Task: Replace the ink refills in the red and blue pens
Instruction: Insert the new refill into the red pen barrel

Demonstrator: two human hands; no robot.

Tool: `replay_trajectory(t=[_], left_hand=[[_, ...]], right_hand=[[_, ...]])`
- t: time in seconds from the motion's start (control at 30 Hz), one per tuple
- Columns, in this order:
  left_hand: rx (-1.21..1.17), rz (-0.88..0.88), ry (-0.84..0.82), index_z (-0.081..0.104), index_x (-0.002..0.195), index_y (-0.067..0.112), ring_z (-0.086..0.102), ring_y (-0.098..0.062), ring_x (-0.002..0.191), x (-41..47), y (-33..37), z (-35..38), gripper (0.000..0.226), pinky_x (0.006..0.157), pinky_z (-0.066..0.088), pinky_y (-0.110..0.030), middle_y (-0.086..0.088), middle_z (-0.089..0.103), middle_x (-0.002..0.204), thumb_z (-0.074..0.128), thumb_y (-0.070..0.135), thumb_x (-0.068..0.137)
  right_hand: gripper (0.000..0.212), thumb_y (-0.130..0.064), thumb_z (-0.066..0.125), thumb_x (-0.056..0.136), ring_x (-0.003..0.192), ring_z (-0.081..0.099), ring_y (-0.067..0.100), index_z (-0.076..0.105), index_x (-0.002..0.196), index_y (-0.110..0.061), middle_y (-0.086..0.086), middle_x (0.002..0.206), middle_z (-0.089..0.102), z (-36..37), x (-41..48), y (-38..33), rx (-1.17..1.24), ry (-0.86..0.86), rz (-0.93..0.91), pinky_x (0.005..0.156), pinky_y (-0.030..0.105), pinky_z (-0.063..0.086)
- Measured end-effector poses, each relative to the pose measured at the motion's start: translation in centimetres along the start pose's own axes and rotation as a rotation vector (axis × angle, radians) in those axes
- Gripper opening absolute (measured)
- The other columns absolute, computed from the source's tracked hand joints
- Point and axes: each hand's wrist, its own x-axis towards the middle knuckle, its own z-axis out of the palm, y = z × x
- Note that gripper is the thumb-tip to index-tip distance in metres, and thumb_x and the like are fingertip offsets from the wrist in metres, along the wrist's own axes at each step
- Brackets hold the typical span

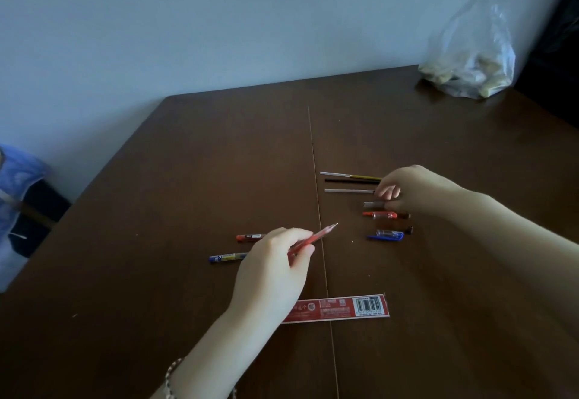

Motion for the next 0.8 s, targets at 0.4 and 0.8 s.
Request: replay_trajectory(t=[0.4,0.8], left_hand=[[-0.085,-0.008,-0.077,0.055,0.088,0.036,0.058,0.005,0.078,-0.4,0.6,0.1,0.014,0.059,0.045,-0.003,0.021,0.061,0.083,0.063,0.026,0.081],[-0.141,0.061,-0.084,0.062,0.087,0.033,0.058,0.006,0.084,-0.8,1.6,-0.3,0.012,0.064,0.046,-0.002,0.028,0.057,0.077,0.064,0.024,0.08]], right_hand=[[0.021,-0.008,0.067,0.076,0.083,0.058,0.003,0.071,0.085,-0.026,-0.013,0.085,0.063,-0.1,-10.0,-3.2,0.392,0.464,-0.182,0.067,0.009,0.045],[0.024,-0.001,0.066,0.077,0.08,0.062,0.004,0.073,0.09,-0.02,-0.007,0.09,0.064,2.2,-10.9,-5.1,0.461,0.542,-0.23,0.072,0.004,0.045]])
